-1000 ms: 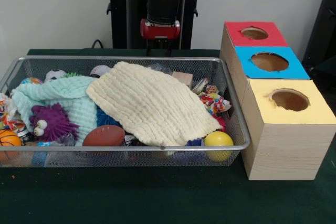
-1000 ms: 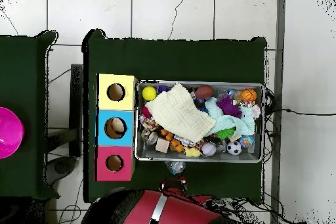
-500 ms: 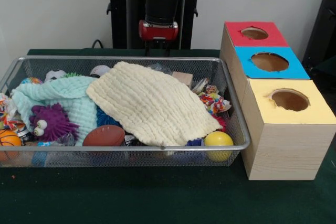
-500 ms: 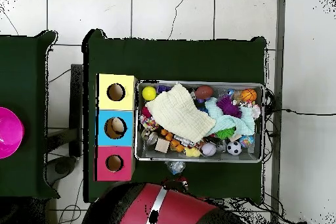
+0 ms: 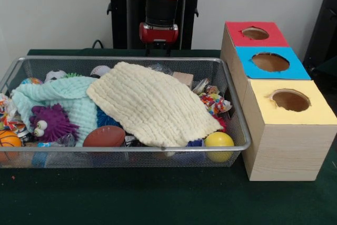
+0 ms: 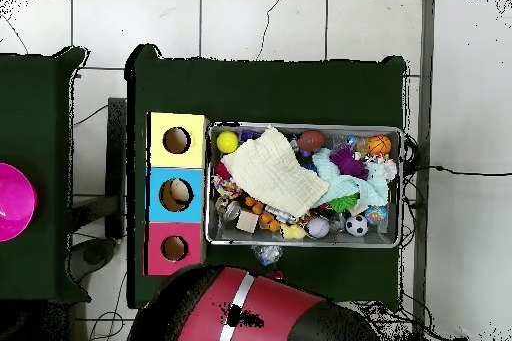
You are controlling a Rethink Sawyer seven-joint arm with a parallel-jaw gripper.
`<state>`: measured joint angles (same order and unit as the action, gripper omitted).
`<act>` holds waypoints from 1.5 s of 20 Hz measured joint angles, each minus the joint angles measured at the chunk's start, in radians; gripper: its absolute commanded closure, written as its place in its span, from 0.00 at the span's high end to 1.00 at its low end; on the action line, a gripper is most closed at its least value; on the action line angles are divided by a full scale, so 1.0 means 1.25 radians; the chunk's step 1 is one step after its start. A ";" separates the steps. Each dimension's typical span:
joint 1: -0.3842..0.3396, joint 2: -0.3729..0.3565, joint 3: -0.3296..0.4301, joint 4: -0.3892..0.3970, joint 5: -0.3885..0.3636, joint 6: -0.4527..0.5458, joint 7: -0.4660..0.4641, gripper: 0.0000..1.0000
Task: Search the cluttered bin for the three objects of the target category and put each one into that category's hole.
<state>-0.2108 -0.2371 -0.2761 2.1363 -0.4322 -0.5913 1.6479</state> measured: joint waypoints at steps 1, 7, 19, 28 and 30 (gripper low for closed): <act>0.000 0.001 -0.001 0.000 0.000 -0.004 0.000 1.00; 0.000 0.008 -0.005 0.002 0.000 -0.024 0.000 1.00; 0.005 0.010 -0.009 0.002 0.000 -0.028 0.000 1.00; 0.006 0.023 -0.004 0.005 -0.002 -0.052 0.000 0.00; 0.005 0.025 -0.005 0.006 -0.002 -0.057 0.000 0.00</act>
